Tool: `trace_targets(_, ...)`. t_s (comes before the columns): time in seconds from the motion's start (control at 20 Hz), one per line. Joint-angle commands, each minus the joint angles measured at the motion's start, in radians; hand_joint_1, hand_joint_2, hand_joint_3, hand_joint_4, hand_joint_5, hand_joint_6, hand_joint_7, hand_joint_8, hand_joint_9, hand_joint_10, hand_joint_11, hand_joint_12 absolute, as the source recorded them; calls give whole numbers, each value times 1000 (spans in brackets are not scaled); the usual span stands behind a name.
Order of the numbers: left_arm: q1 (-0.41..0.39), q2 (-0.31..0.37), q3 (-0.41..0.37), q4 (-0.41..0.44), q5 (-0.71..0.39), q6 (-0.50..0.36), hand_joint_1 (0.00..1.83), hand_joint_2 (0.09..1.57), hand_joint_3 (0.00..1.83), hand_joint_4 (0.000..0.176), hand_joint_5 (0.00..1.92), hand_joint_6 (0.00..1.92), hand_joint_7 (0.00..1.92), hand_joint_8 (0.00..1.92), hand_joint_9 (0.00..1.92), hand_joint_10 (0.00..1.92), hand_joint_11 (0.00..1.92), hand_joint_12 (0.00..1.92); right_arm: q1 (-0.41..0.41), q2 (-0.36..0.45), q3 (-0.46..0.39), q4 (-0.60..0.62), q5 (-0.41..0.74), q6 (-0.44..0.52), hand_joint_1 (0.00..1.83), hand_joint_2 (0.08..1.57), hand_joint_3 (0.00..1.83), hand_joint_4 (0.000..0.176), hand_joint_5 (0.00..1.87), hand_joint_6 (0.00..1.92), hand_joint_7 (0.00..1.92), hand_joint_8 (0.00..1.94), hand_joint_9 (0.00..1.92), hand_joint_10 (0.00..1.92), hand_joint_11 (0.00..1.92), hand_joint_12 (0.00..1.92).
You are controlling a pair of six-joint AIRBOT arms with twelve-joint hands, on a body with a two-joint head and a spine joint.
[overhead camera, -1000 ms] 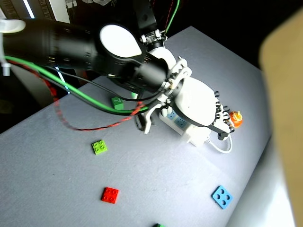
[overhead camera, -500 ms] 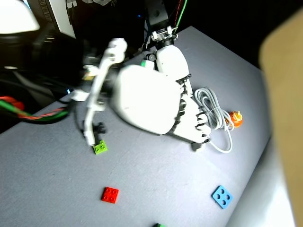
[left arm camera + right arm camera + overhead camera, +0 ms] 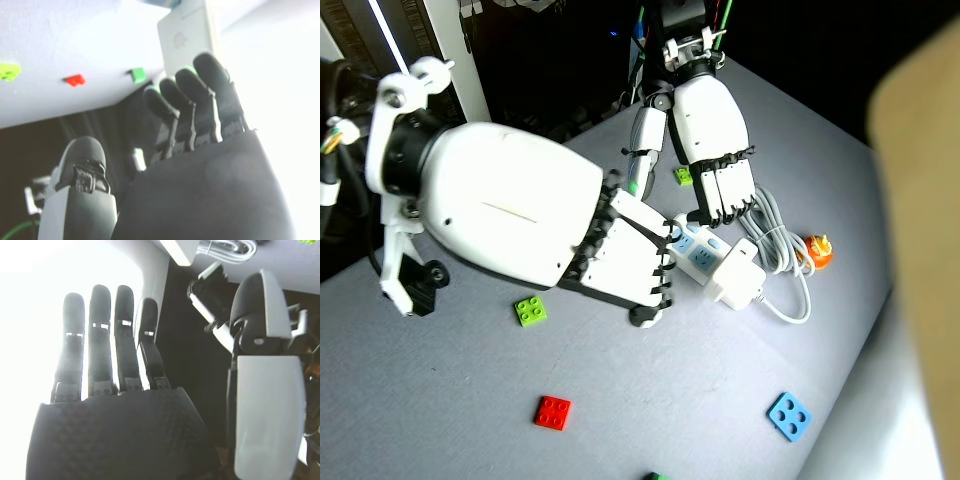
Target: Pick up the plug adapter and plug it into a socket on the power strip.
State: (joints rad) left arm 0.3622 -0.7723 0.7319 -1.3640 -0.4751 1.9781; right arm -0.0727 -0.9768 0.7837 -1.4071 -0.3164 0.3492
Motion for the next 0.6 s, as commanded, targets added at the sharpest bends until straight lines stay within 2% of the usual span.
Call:
trace_targets(0.0, -25, 14, 6, 42, -5, 21, 193, 1247, 0, 0, 83, 1890, 47, 1921, 117, 1921, 152, 1921, 10, 8, -4, -32, 23, -2, 756, 917, 0, 0, 0, 1571, 63, 1634, 76, 1754, 15, 1889)
trace_targets(0.05, -43, 18, 11, 42, 4, 44, 203, 1243, 0, 0, 127, 1899, 98, 1921, 159, 1921, 198, 1921, 12, 12, -4, -32, 24, -4, 749, 911, 0, 0, 0, 1648, 33, 1786, 54, 1888, 25, 1915)
trace_targets(0.1, -66, 24, 15, 42, 9, 78, 223, 1279, 6, 0, 332, 1917, 375, 1921, 356, 1921, 383, 1921, 15, 16, -3, -32, 30, -8, 776, 901, 0, 0, 0, 1821, 6, 1910, 86, 1914, 102, 1920)
trace_targets(0.15, -88, 28, 17, 42, 14, 116, 262, 1320, 8, 0, 613, 1920, 640, 1921, 566, 1921, 594, 1921, 15, 21, -1, -32, 42, -9, 784, 899, 0, 0, 4, 1901, 2, 1935, 103, 1920, 153, 1921)
trace_targets(0.2, -103, 30, 18, 42, 14, 145, 284, 1303, 0, 0, 1064, 1921, 1054, 1921, 909, 1921, 839, 1921, 15, 26, 0, -32, 50, -8, 784, 893, 0, 0, 34, 1917, 10, 1940, 133, 1921, 242, 1921)
trace_targets(0.25, -112, 30, 18, 42, 15, 163, 342, 1280, 0, 0, 1318, 1921, 1305, 1921, 1168, 1921, 1066, 1921, 12, 35, 1, -32, 71, -1, 820, 875, 0, 0, 51, 1920, 23, 1941, 162, 1921, 302, 1921)
trace_targets(0.3, -115, 30, 17, 42, 18, 173, 374, 1278, 0, 0, 1463, 1921, 1492, 1921, 1413, 1921, 1343, 1921, 9, 40, 1, -32, 86, 4, 851, 882, 0, 0, 95, 1921, 83, 1941, 195, 1921, 354, 1921)
trace_targets(0.35, -120, 30, 15, 42, 20, 191, 496, 1228, 0, 0, 1476, 1921, 1543, 1921, 1502, 1921, 1461, 1921, 6, 45, 1, -32, 99, 8, 865, 888, 0, 0, 123, 1921, 133, 1941, 236, 1921, 408, 1921)
trace_targets(0.5, -147, 29, -5, 42, 17, 249, 523, 1215, 0, 0, 1472, 1921, 1550, 1921, 1521, 1921, 1487, 1921, 1, 49, 1, -32, 110, 12, 868, 889, 0, 0, 129, 1921, 144, 1941, 244, 1921, 419, 1921)
trace_targets(0.55, -150, 30, -20, 42, -6, 266, 645, 1215, 0, 0, 1482, 1921, 1541, 1921, 1551, 1921, 1550, 1921, 3, 49, 0, -32, 114, 15, 876, 911, 3, 8, 335, 1921, 380, 1941, 485, 1921, 694, 1921)
